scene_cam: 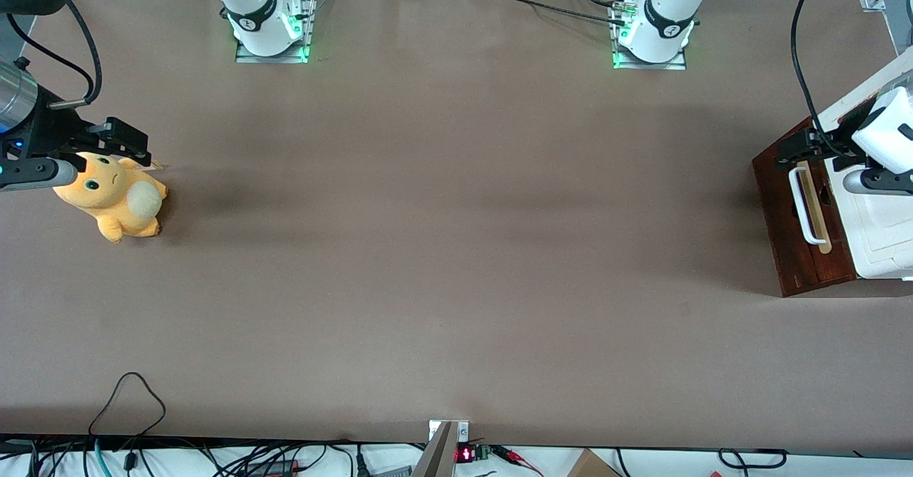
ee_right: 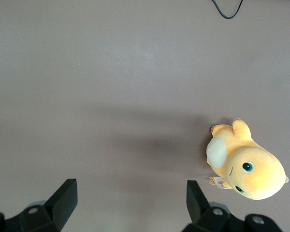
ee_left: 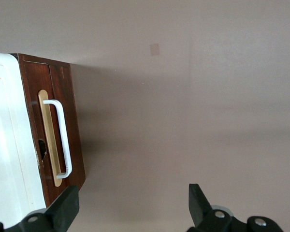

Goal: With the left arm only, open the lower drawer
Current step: 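Move the left gripper toward the white handle of the lower wooden drawer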

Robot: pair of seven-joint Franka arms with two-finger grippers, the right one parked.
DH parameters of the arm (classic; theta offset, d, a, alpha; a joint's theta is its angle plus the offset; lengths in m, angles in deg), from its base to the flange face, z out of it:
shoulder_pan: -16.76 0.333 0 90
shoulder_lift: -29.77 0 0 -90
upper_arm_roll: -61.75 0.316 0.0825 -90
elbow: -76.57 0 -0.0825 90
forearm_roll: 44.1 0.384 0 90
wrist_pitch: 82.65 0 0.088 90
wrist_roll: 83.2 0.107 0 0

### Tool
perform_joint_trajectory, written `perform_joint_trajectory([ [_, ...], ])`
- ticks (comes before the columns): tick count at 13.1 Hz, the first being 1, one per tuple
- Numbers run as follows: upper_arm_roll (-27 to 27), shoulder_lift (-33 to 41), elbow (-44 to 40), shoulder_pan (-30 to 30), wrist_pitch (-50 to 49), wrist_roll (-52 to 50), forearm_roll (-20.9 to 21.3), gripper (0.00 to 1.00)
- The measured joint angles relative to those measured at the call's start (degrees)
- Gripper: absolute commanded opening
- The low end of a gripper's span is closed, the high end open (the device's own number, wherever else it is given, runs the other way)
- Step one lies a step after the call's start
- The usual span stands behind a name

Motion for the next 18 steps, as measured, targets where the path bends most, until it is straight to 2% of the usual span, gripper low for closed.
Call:
perform_joint_trajectory([
  [13,-0.39,0.07,-1.45,-0.01,-4.13,0.54,0.0,1.0],
  [16,-0.48,0.07,-1.46,-0.02,-4.21,5.31,0.0,1.0],
  [17,-0.9,0.08,-1.47,-0.02,-4.21,6.91,0.47,1.0],
  [18,-2.19,0.07,-1.47,-0.03,-4.21,7.35,2.8,1.0],
])
